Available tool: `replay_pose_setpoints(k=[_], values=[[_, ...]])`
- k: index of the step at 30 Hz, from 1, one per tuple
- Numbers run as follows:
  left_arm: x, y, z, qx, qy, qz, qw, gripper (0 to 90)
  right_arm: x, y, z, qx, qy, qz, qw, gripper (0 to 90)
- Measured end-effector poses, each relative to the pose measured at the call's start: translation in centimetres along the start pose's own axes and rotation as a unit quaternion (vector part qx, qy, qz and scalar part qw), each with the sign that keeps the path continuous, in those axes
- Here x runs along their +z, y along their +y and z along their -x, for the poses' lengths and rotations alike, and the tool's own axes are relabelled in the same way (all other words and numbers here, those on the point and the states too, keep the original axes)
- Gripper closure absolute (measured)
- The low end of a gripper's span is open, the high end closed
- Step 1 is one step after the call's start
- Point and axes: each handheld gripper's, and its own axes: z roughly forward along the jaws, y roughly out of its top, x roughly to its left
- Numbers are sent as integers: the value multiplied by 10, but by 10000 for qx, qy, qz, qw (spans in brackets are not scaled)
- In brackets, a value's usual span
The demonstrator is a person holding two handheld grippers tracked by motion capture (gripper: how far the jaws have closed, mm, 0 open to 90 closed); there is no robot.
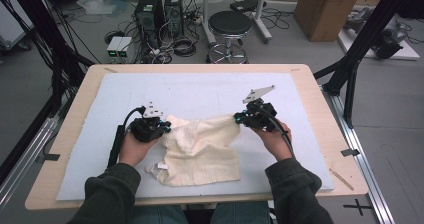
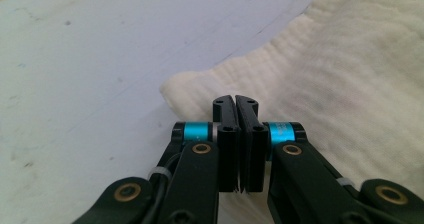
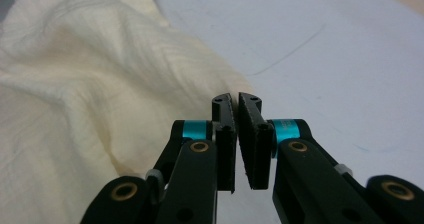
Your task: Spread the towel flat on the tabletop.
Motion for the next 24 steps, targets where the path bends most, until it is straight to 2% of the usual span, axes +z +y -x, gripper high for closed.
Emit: replay_pose_setpoints(k=[2,4,7,9,13,14,17,18,20,24], values=[[3,2,3,39,17,6,10000,874,-3,1,2,6,-55,-59,10000,855],[3,2,3,99,63,-93,9999,874,6,3,2,11,-30,-126,9999,853],[0,-2,-2,49,115,-171,9998,874,35,3,-2,31,93,-254,9996,850],[-2,-5,-7,5,159,-213,9996,874,55,3,-6,200,245,-433,9986,843],[-6,-12,-16,-113,201,-289,9993,874,88,3,-18,138,569,-613,9964,808],[-7,-13,-17,-112,211,-289,9993,874,93,3,-21,105,579,-638,9962,781],[-9,-14,-18,-86,211,-278,9994,874,93,4,-23,120,715,-549,9959,694],[-9,-14,-17,-99,209,-274,9994,873,89,5,-23,188,740,-478,9959,670],[-7,-14,-16,-67,239,-301,9992,874,78,7,-20,173,824,-282,9961,641],[-4,-13,-14,10,278,-386,9989,873,58,5,-10,290,647,-124,9974,634]])
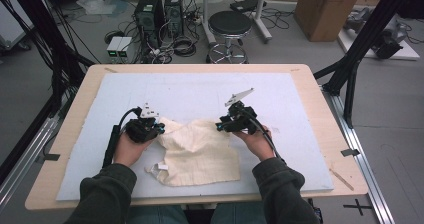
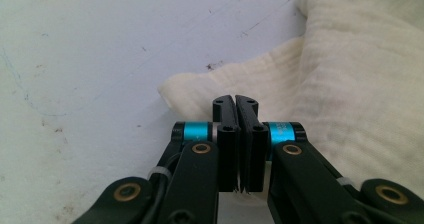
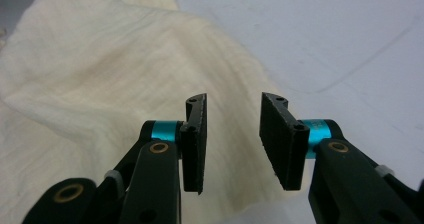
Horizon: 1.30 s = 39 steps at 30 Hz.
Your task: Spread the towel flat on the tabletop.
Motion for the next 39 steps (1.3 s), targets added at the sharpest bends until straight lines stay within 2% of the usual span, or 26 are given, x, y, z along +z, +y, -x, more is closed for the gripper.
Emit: replay_pose_setpoints(k=[4,6,9,13,15,17,18,20,22,25,27,29,30,31,34,37,39], values=[[1,0,0,-10,17,-6,10000,873,-7,-5,14,249,-237,-9,9994,632],[0,0,-1,-29,25,10,10000,873,-6,-8,20,423,-272,-20,9987,632],[1,-1,-3,-81,15,-1,10000,873,2,-9,24,505,-248,-155,9983,620],[2,-1,-4,-82,1,1,10000,873,18,-13,29,634,-222,-497,9965,615],[2,-1,-4,-78,-10,-2,10000,873,23,-16,31,686,-191,-616,9956,670],[2,-1,-4,-99,-13,-6,9999,873,26,-16,31,624,-220,-653,9957,728],[3,-1,-4,-108,-16,7,9999,874,25,-16,31,582,-172,-669,9959,779],[2,-1,-4,-115,-14,16,9999,874,25,-16,30,482,-106,-681,9965,825],[1,-1,-4,-117,-16,64,9999,873,21,-15,27,367,-183,-687,9968,833],[-2,0,-5,-150,-54,151,9998,873,11,-10,20,134,-353,-554,9977,839],[-2,0,-5,-252,-128,216,9994,874,2,-7,16,-64,-471,-466,9978,842],[1,0,-7,-265,-195,129,9994,873,-6,-5,15,-124,-523,-351,9979,842],[5,-1,-8,-331,-311,37,9990,873,-8,-6,16,-133,-503,-318,9981,842],[9,-2,-8,-405,-401,-70,9983,871,-9,-7,17,-64,-474,-355,9982,842],[17,-4,-10,-405,-547,-412,9968,848,-5,-11,21,-20,-410,-529,9978,840],[17,-3,-13,-522,-616,-313,9962,749,2,-13,21,-39,-386,-655,9971,840],[13,-2,-17,-662,-625,-105,9958,703,6,-12,20,-78,-378,-707,9968,840]])
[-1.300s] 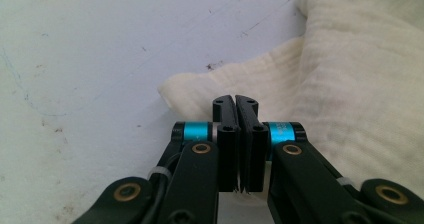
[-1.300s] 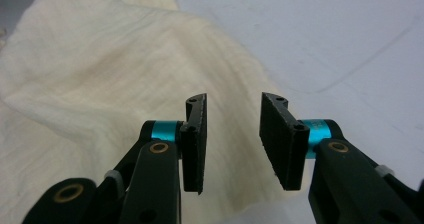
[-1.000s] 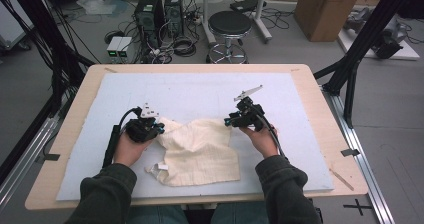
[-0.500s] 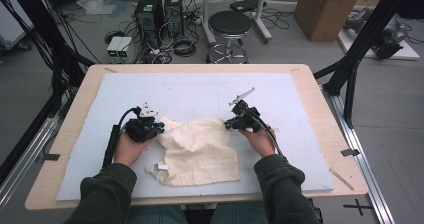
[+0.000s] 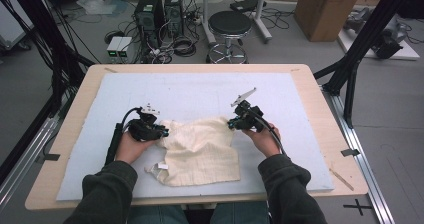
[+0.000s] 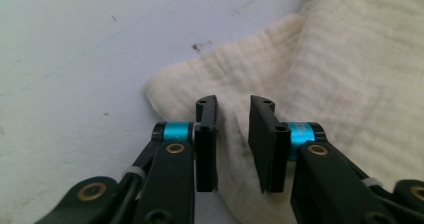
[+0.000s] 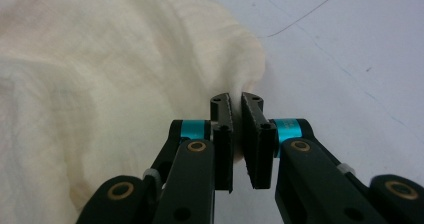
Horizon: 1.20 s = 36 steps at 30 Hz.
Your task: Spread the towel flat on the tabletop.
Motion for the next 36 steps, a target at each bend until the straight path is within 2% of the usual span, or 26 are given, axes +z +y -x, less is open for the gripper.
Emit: replay_pose_setpoints(k=[3,5,7,9,11,13,16,20,21,26,29,32,36], values=[[-5,1,-7,-269,92,275,9992,666,3,1,0,-24,32,-27,10000,840],[-5,1,-13,-468,206,370,9980,659,4,0,0,-43,30,-63,10000,840],[-2,1,-16,-637,325,414,9966,657,5,0,0,-23,40,-69,10000,840],[3,1,-18,-720,394,338,9960,656,4,-1,1,-10,46,-69,10000,840],[9,-1,-18,-694,421,180,9965,641,4,-1,1,-25,55,-60,10000,840],[13,-1,-16,-538,467,26,9975,645,3,-1,2,-8,62,-80,9999,840],[14,-1,-14,-374,605,26,9975,697,2,-2,2,-19,51,-32,10000,840],[15,-1,-10,-254,559,38,9981,826,0,-1,1,-78,62,35,9999,840],[15,-1,-9,-152,579,12,9982,845,-2,-1,-1,-72,61,45,9999,840],[13,0,-6,-92,560,-12,9984,869,-8,-2,-4,-170,54,159,9997,840],[5,2,-2,9,557,199,9982,872,-15,-3,-7,-242,86,250,9994,840],[-5,7,-2,-87,550,507,9972,874,-24,-6,-8,-372,31,394,9985,842],[-9,19,-10,-229,622,710,9953,876,-38,-6,0,-278,-189,649,9973,847]])
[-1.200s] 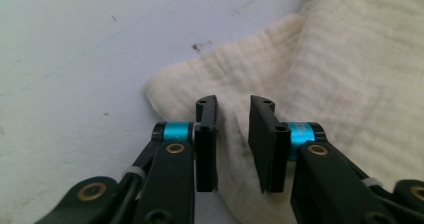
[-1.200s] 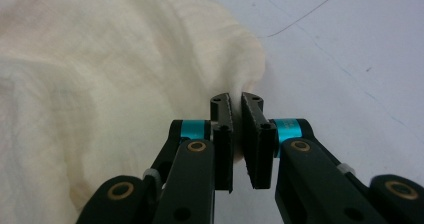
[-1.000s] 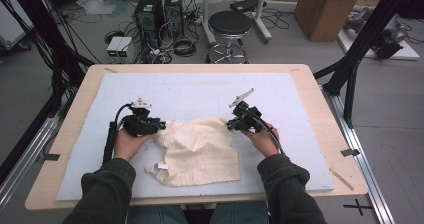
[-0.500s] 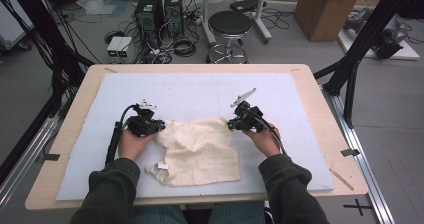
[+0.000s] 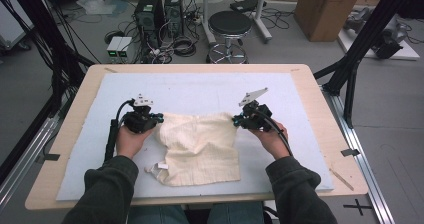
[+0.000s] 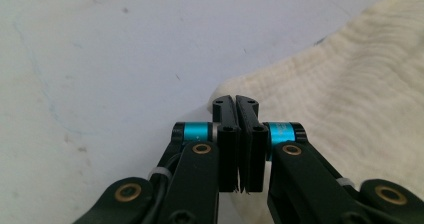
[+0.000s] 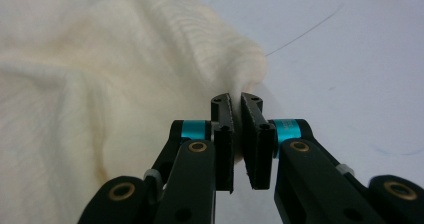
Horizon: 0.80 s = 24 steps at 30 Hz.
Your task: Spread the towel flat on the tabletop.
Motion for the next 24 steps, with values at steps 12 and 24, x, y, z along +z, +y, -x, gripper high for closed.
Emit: replay_pose_setpoints(k=[12,24], values=[[12,46,-15,-66,211,499,9985,635,-2,38,65,757,-714,380,9938,621],[-20,-6,14,463,-569,459,9963,612,-15,-17,22,603,-143,280,9977,534]])
